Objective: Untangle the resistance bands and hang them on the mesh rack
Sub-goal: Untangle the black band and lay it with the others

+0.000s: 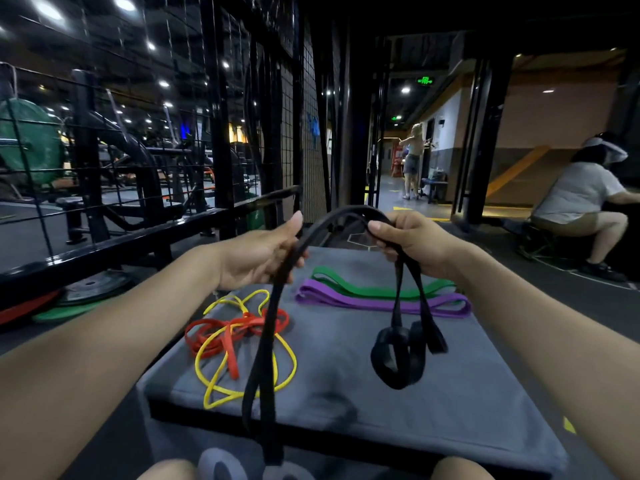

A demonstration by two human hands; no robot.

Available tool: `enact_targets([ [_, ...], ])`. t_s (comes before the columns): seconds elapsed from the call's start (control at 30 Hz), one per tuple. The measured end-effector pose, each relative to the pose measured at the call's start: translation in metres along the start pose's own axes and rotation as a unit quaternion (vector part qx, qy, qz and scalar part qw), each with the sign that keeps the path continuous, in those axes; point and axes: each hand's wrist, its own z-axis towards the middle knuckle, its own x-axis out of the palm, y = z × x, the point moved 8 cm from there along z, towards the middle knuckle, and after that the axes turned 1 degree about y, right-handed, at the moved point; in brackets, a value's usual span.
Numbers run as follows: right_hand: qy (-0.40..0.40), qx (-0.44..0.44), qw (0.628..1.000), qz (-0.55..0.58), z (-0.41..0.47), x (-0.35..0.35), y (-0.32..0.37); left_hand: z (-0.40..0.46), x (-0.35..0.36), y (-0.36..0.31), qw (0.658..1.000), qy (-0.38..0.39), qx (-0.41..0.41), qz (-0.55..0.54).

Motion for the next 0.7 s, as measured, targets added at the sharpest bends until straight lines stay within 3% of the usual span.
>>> enact_targets([
  [0.17, 0.035, 0.006, 0.999, -0.005, 0.001, 0.011, 0.002, 0.005, 0.029, -0.009, 0.997, 0.045, 0.047, -0.031],
  [0.37, 0.026, -0.007, 0.998, -0.049, -0.003, 0.012, 0.002, 0.018, 0.022, -0.032, 0.990, -0.063, 0.125, -0.025],
  [0.53, 0.039, 0.003, 0.998, -0.051, -0.009, 0.016, -0.001, 0.019, 0.020, -0.043, 0.985, -0.079, 0.148, -0.045],
  [0.7, -0.052, -0.079, 0.976, -0.194, -0.009, 0.004, 0.010, 0.023, 0.028, -0.045, 0.982, -0.044, 0.150, -0.106],
])
